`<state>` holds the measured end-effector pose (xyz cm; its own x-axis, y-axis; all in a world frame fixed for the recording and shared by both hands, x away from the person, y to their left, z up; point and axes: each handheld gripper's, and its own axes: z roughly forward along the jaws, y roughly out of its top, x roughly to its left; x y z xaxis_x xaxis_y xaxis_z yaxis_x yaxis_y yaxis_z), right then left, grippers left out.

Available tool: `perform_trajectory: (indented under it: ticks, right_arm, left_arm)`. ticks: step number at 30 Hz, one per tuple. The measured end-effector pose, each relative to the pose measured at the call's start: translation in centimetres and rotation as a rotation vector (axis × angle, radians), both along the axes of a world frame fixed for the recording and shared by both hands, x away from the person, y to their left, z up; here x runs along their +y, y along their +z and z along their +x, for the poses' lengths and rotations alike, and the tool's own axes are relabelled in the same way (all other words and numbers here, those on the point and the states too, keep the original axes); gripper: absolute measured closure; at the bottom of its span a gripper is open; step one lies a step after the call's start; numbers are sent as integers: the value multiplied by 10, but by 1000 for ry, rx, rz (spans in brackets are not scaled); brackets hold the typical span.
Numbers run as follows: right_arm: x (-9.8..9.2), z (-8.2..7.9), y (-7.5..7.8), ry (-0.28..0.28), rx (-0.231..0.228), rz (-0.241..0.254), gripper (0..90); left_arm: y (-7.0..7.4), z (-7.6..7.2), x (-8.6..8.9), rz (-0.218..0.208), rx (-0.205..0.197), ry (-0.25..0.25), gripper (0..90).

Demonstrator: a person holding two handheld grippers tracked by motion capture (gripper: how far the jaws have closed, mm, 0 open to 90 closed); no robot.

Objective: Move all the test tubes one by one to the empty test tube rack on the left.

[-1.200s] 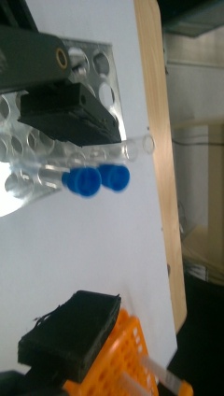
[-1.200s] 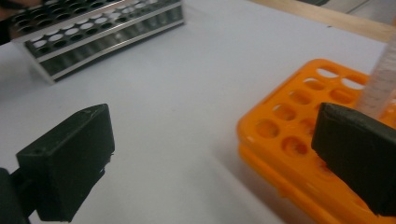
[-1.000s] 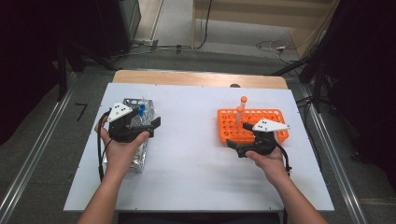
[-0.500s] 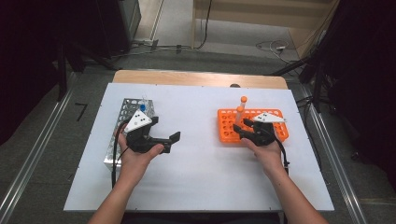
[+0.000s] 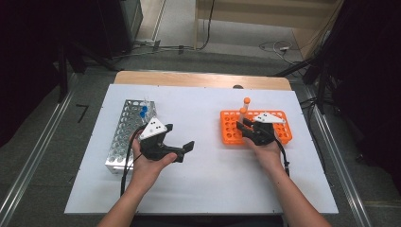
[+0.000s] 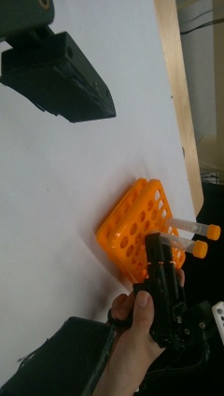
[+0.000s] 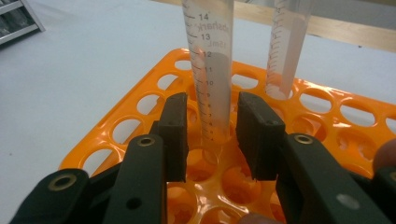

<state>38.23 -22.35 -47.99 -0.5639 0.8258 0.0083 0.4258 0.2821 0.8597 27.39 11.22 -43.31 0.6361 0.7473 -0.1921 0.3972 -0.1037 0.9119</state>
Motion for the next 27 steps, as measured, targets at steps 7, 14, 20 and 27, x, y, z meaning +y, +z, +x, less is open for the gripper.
perform_trajectory:
  ticks: [7,14,20,27]
  right_arm:
    - [0,2,-1,-19,-19,-14,729]
    - [-4,-3,7,-5,-51,12,732]
    - [-9,-14,23,19,-75,44,732]
    - [5,-33,33,118,-78,45,733]
  left_arm:
    - [-3,0,-3,7,8,-8,3]
    - [-3,-1,-4,3,6,-16,4]
    - [-1,-1,-1,-17,5,-22,20]
    - [2,-2,-4,-28,-4,-41,20]
